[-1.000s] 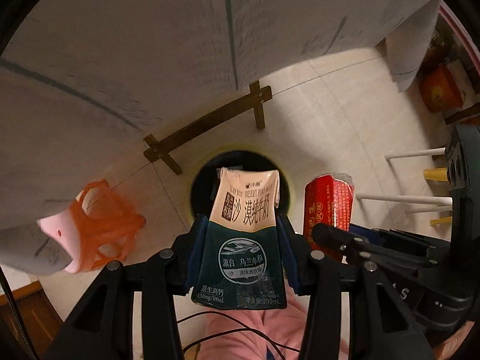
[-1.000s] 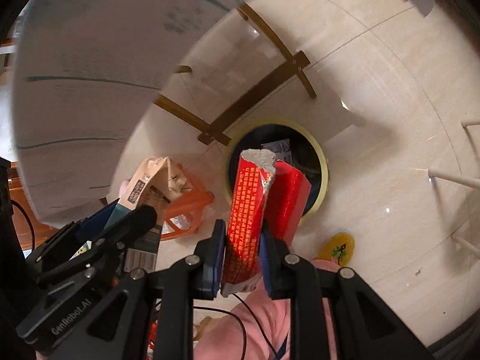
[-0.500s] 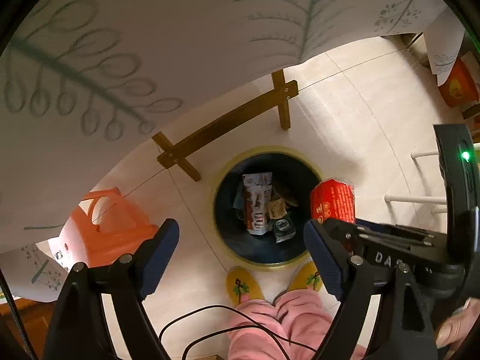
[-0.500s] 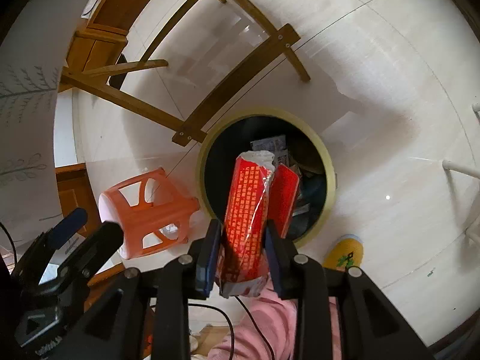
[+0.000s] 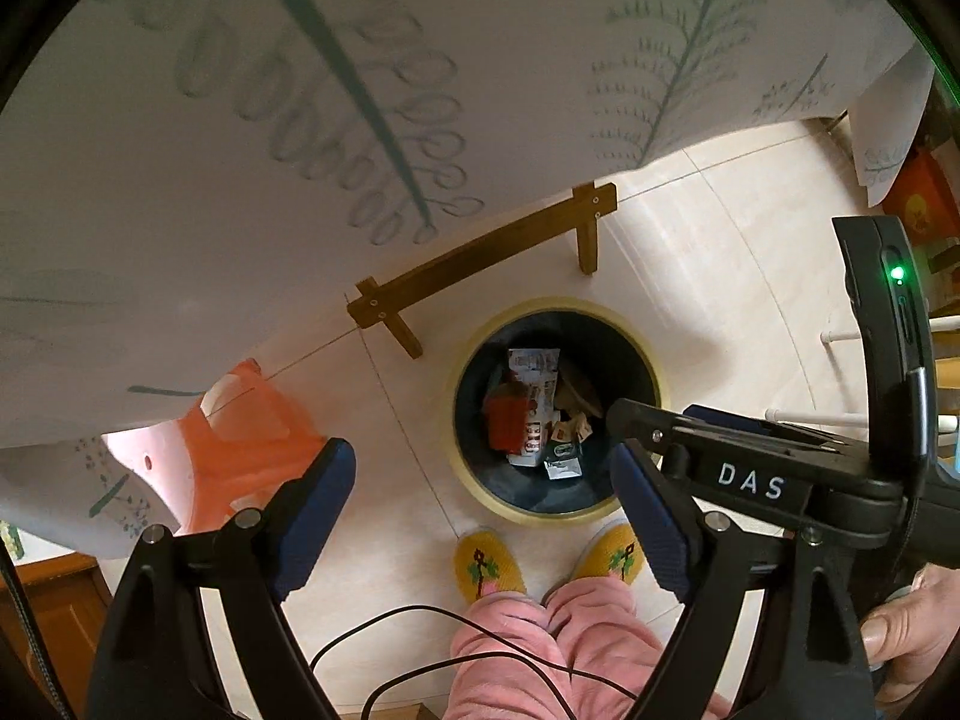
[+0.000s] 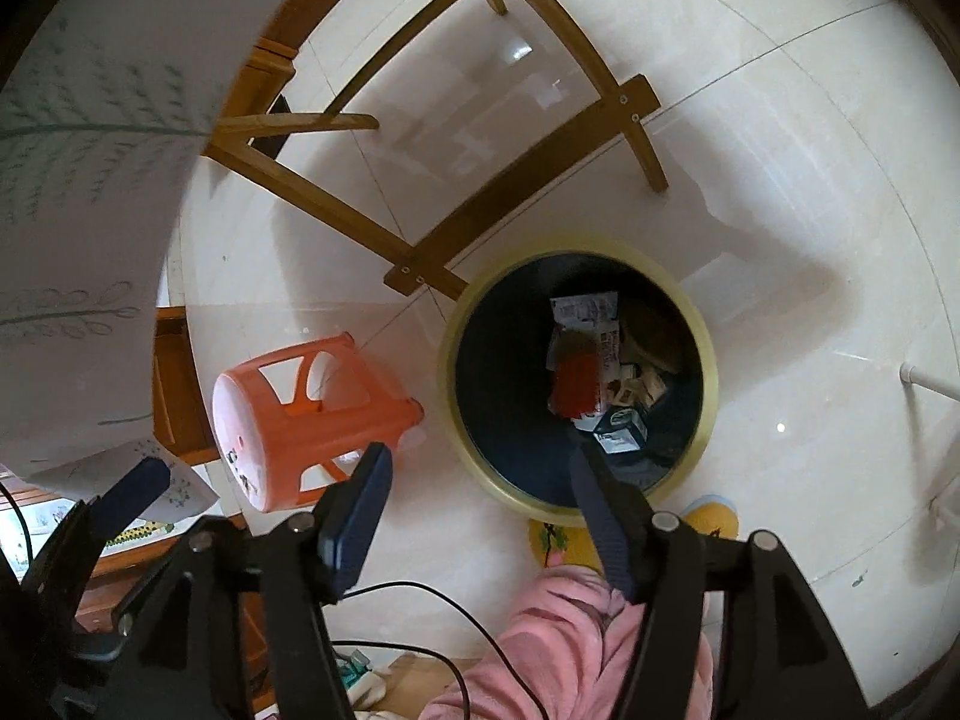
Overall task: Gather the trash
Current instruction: 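Raise both tools back over the table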
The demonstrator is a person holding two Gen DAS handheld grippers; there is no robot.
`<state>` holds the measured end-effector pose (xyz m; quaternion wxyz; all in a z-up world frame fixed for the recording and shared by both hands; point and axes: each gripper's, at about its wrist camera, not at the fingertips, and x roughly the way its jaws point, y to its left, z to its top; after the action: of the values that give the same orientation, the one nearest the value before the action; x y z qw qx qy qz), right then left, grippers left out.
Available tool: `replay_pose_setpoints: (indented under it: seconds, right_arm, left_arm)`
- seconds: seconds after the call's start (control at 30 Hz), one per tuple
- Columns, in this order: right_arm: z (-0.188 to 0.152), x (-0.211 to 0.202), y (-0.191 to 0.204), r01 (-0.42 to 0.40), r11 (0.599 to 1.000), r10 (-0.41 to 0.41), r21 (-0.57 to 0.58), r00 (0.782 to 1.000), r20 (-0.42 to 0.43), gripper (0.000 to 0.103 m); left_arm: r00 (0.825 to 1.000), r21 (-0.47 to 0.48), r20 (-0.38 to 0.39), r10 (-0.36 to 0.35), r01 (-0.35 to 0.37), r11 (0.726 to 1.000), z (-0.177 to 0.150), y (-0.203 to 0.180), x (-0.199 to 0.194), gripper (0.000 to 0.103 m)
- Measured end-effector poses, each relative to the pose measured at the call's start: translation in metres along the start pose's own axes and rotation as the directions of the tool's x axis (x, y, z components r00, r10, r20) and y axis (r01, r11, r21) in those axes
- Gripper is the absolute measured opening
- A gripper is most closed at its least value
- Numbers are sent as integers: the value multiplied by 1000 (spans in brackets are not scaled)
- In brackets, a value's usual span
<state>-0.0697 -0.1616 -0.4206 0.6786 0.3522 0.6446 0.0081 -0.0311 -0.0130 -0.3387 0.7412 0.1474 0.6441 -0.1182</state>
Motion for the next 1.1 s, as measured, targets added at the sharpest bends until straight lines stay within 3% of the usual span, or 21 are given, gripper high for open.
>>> replay_pose_setpoints:
  seconds: [0.23, 0.47, 0.87, 1.1]
  right_arm:
    - [-8, -31, 15, -21, 1000, 20, 20, 999, 26, 65]
    - [-26, -87, 43, -26, 1000, 26, -10, 998, 52, 65]
    - [-58, -210, 117, -38, 981, 70, -189, 984, 166, 65]
    - [-70, -271, 144, -30, 963, 95, -269, 968, 233, 65]
  left_arm:
    - [1000, 1, 10, 4, -4, 1000, -6, 7, -44, 86]
    - [998, 1, 57, -4, 4, 1000, -6, 13, -115, 86]
    - [985, -15, 170, -19, 22, 1000, -3, 29, -236, 86]
    - [963, -54, 270, -18, 34, 998, -6, 34, -299, 86]
